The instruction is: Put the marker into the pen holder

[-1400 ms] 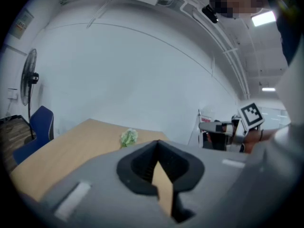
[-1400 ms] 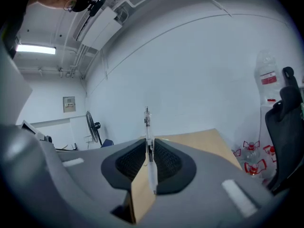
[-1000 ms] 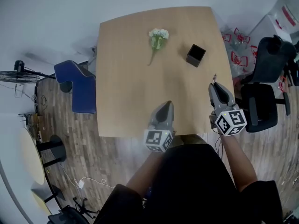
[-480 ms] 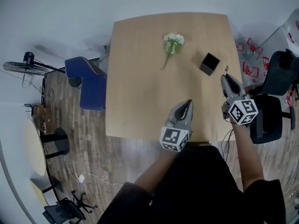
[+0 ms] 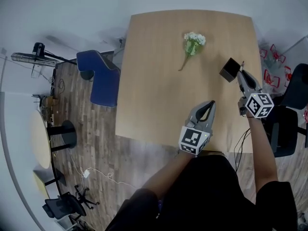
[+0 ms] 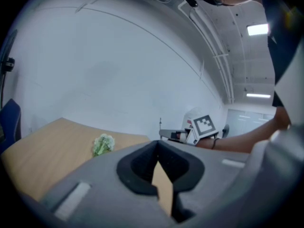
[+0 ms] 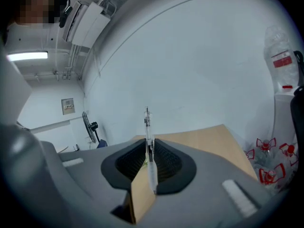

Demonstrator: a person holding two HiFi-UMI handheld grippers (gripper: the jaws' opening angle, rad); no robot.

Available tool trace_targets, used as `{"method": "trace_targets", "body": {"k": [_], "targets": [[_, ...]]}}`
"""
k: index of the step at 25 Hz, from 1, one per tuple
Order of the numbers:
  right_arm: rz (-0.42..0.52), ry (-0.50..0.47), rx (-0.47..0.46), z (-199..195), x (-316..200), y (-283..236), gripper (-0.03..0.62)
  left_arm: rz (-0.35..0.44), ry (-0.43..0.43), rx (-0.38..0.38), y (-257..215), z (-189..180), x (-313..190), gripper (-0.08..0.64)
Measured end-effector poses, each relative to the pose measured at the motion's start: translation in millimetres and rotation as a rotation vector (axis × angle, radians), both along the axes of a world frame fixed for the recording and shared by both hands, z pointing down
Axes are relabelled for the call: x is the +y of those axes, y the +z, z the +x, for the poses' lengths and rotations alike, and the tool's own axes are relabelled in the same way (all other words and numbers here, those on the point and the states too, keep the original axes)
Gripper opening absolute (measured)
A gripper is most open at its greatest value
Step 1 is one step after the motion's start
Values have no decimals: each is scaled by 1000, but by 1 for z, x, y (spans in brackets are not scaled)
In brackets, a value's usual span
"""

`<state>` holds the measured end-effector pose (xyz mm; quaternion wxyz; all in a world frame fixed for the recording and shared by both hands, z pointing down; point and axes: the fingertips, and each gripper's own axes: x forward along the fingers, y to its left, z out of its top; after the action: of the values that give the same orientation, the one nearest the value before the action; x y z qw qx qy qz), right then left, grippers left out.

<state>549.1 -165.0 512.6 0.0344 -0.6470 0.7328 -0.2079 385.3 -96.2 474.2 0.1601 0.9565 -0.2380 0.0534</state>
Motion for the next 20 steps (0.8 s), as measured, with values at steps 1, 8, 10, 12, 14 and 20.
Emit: {"method": "trace_targets", "body": {"k": [1, 8, 10, 12, 14, 20], "targets": [[-3, -2, -9, 2, -5, 6, 55, 1, 5, -4, 0, 0, -1, 3], [-26, 0, -17, 23, -39, 47, 55, -30, -5, -24, 9, -1, -1, 3], [-37, -7, -16, 29, -49, 57, 55, -43, -2, -33, 15, -1, 4, 3], [-48, -12, -8, 33, -58, 67, 55, -51, -9, -41, 19, -4, 4, 3], [-61, -11, -11, 38, -65, 80, 55, -57, -28, -48, 23, -6, 1, 3], [-111, 32, -14, 51, -69, 119, 57, -52, -59, -61, 26, -11, -4, 3]]}}
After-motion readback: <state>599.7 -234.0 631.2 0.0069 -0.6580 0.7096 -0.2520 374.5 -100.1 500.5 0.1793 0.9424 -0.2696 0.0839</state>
